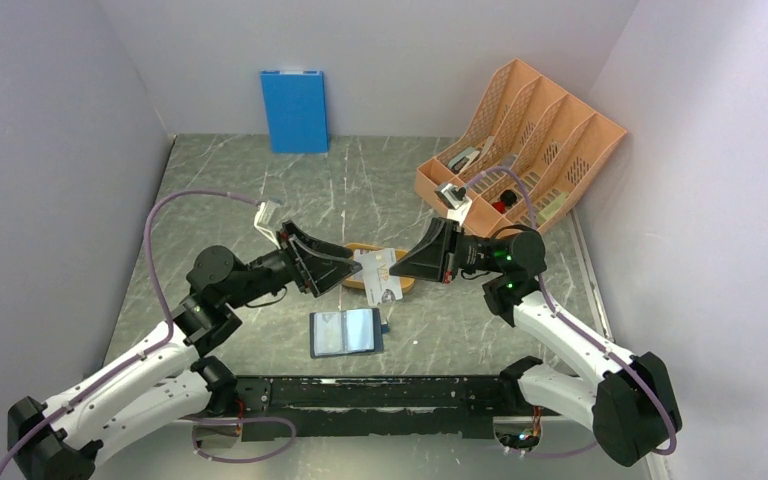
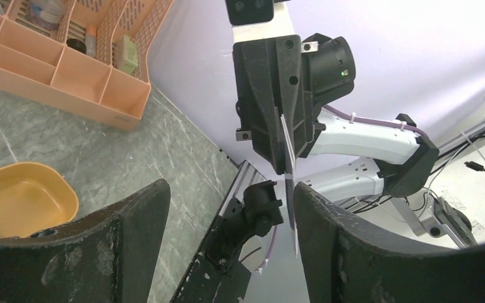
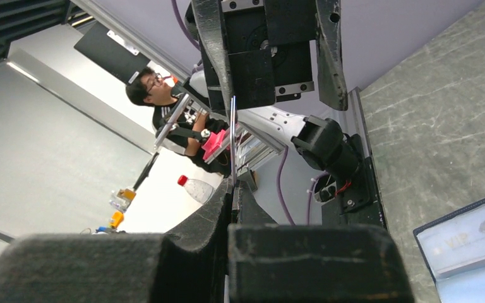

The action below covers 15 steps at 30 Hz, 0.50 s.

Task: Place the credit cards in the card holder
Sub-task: Adjust the credit card.

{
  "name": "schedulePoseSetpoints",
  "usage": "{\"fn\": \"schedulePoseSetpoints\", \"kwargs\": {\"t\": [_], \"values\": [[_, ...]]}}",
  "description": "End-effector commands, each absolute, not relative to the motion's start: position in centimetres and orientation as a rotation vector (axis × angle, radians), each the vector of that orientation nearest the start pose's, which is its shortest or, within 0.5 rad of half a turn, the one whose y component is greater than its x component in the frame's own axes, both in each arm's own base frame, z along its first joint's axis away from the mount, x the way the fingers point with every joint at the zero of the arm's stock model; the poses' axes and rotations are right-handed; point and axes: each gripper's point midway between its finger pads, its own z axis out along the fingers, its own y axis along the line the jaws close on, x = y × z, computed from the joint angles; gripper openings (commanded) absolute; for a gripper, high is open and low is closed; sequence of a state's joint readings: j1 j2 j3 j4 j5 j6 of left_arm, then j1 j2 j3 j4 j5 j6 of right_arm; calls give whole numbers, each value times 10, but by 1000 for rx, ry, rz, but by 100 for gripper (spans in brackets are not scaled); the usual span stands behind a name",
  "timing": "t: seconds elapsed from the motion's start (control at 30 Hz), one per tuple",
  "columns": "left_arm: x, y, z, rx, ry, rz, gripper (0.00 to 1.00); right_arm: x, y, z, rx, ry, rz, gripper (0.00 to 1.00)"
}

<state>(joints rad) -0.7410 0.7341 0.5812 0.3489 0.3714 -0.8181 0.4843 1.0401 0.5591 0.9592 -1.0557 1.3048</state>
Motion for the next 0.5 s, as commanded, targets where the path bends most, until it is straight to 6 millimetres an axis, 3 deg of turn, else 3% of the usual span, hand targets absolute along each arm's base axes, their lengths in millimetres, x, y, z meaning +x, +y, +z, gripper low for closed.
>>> {"fn": "schedulePoseSetpoints", "kwargs": {"t": [0.0, 0.47], "values": [[158, -274, 347, 346, 1476, -1533, 75, 132, 267, 333, -629, 1551, 2002, 0], [161, -279, 342, 355, 1491, -1538, 62, 129, 269, 336, -639, 1548, 2004, 0]]}}
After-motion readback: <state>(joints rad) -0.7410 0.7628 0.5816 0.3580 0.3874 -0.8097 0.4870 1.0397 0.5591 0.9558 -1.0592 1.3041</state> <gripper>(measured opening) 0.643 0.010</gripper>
